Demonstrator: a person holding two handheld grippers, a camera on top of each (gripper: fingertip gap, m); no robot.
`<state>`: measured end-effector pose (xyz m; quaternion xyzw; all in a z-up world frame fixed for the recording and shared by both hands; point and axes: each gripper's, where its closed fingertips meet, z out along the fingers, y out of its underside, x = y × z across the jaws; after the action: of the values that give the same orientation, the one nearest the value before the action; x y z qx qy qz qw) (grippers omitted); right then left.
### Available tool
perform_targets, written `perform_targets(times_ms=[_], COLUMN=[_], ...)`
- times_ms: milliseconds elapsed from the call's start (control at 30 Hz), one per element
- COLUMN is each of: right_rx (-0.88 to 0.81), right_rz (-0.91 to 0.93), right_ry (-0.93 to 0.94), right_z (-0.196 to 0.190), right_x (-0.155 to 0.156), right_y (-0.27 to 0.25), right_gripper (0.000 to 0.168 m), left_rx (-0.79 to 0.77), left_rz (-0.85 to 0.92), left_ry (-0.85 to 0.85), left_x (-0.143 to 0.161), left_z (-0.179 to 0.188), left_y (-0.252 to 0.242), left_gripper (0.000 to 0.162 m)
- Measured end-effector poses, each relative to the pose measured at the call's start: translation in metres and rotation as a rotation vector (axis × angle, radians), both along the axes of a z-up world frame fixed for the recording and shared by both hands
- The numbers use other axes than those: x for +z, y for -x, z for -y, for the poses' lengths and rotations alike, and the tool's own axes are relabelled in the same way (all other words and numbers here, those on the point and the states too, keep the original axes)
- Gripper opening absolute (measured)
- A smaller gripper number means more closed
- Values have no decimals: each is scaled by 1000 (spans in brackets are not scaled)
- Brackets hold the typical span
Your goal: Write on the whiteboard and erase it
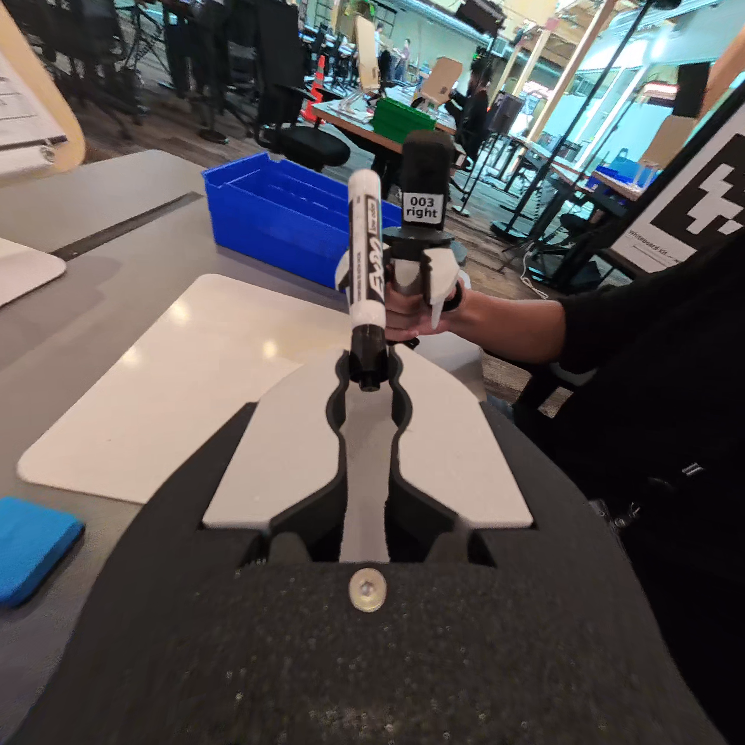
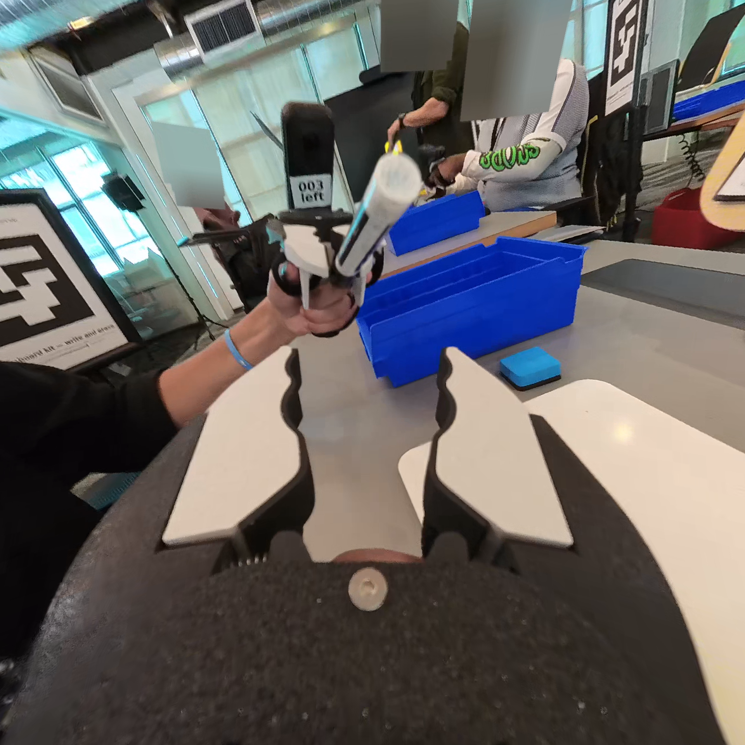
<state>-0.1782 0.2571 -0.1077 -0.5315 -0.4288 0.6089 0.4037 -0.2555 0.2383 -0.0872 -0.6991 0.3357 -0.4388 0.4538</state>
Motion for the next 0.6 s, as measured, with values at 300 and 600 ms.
perform_targets(times_ms=[300,600], right_rx=[54,107], right_rz=[-75,-59], right_ry=[72,36], right_z=[9,25], right_x=[3,1], right_y=[3,7], right_gripper=[63,50], left_rx=[-122,-209], left_rz=[27,-41], left_ry=[38,80], left_x=[-17,-37], left_z=[3,14], left_y=[-42,-63], left_gripper=[17,17])
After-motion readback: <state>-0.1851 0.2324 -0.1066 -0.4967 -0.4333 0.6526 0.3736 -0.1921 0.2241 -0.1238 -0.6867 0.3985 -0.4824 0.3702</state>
